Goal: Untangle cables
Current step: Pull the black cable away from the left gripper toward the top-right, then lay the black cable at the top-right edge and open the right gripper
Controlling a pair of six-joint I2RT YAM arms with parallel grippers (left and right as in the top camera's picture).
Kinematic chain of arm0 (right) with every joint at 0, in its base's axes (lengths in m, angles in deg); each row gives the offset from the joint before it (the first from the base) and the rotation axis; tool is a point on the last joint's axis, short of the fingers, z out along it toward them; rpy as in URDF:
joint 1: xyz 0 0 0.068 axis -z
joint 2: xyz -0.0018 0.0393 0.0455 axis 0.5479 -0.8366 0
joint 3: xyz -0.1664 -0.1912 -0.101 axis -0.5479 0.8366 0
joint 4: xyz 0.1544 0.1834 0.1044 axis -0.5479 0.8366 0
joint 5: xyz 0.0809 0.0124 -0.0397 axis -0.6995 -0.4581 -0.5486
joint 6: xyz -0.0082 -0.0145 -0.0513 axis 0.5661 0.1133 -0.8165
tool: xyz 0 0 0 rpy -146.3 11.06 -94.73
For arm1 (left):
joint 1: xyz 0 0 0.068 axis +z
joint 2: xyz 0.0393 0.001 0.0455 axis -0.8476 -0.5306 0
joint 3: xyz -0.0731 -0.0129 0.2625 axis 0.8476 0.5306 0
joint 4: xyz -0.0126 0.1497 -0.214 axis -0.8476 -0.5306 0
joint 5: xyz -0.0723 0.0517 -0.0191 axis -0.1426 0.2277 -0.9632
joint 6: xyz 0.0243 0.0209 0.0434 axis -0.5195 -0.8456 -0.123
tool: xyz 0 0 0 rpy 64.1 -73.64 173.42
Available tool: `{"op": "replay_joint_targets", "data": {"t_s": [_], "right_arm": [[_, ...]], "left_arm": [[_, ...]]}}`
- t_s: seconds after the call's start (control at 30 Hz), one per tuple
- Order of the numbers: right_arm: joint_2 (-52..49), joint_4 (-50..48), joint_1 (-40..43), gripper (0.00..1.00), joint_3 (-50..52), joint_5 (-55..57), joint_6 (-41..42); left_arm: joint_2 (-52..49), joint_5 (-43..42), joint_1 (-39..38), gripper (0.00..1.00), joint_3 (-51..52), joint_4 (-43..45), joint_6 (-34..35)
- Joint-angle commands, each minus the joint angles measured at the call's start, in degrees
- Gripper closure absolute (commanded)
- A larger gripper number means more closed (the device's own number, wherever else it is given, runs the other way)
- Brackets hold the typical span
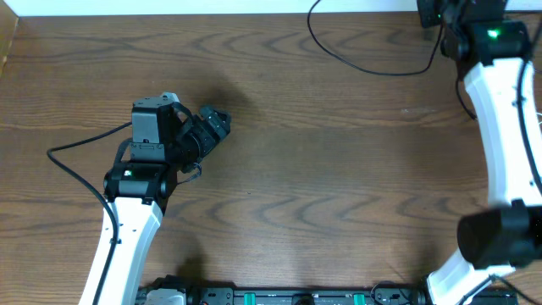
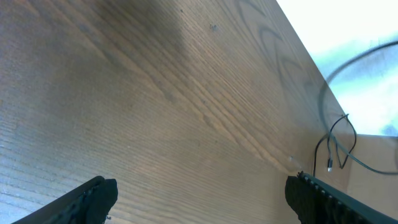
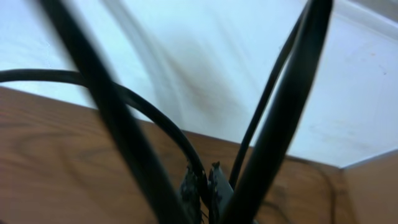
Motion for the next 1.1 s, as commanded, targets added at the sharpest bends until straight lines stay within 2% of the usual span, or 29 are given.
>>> {"op": "replay_joint_targets", "data": {"t_s": [0.0, 0.07, 0.17, 0.23, 0.37, 0.53, 0.67, 0.83, 1.0, 1.07], "right_arm": [[-4.76, -3.91, 0.46, 0.99, -0.98, 10.56, -7.32], [-7.02, -7.34, 0.55, 0.99, -0.98, 15.89, -7.91], [-9.40, -8.02, 0.72, 0.99, -0.98, 13.77, -8.98], [-10.32, -5.14, 0.72, 0.99, -0.98, 8.17, -8.96], [-12.81, 0.83, 0.70, 0.99, -0.96, -11.04, -8.96], [-16.61, 5.09, 0.17, 0.99, -0.96, -13.84, -8.87], [-18.47, 13.33, 0.39, 0.99, -0.96, -18.84, -8.96], [-18.75, 20.85, 0.92, 0.99, -0.96, -18.29, -8.98], [-19.04, 19.89, 2.73, 0.93, -0.68, -8.22, -5.70], [-19.43, 17.62, 4.28, 0.91, 0.02, -7.87, -3.13]], "left_arm": [[0.31, 0.39, 0.20, 0.08, -0.68, -0.11, -1.20], [0.31, 0.39, 0.20, 0.08, -0.68, -0.11, -1.22], [0.31, 0.39, 0.20, 0.08, -0.68, -0.11, -1.20], [0.31, 0.39, 0.20, 0.08, -0.68, -0.11, -1.20], [0.31, 0.39, 0.20, 0.08, -0.68, -0.11, -1.20], [0.31, 0.39, 0.20, 0.08, -0.68, -0.11, -1.22], [0.31, 0.39, 0.20, 0.08, -0.68, -0.11, -1.20], [0.31, 0.39, 0.20, 0.08, -0.68, -0.11, -1.20], [0.31, 0.39, 0.20, 0.08, -0.68, -0.11, -1.22], [0.31, 0.39, 0.20, 0.08, -0.68, -0.11, -1.20]]}}
